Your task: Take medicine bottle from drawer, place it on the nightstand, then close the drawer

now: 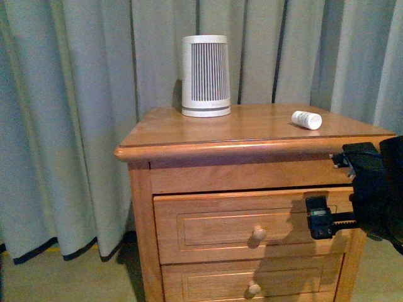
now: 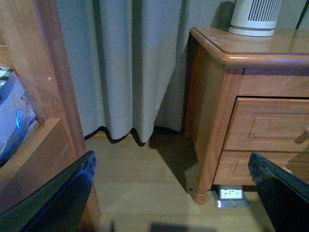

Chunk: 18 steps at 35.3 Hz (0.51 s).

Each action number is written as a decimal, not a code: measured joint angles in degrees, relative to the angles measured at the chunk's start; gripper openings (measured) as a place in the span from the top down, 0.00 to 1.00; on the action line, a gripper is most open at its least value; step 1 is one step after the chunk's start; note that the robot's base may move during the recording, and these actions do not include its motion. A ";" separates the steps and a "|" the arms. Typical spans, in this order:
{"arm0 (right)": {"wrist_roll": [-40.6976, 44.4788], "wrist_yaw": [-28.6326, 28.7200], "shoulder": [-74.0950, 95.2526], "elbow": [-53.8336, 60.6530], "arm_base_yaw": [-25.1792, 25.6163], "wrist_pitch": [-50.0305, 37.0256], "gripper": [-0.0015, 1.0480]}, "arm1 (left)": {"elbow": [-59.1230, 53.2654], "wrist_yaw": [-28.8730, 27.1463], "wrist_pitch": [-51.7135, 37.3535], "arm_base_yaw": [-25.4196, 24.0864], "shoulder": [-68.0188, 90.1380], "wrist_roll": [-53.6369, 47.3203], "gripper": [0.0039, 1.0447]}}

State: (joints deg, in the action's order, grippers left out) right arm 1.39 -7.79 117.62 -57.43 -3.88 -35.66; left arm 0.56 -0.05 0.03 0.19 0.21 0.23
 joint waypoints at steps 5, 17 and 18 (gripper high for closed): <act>-1.99 -0.59 -6.95 5.46 -0.22 1.55 0.07 | 0.00 0.00 0.00 0.00 0.00 0.00 0.06; -6.54 -8.11 -53.18 33.20 7.50 10.43 0.07 | 0.00 0.00 0.00 0.00 0.00 0.02 0.06; -6.58 -8.44 -55.95 34.32 7.98 11.32 0.07 | 0.00 0.00 0.00 0.00 0.00 0.02 0.06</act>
State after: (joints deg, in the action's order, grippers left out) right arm -5.19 -16.23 61.67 -23.11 4.10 -24.34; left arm 0.56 -0.05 0.03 0.19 0.21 0.25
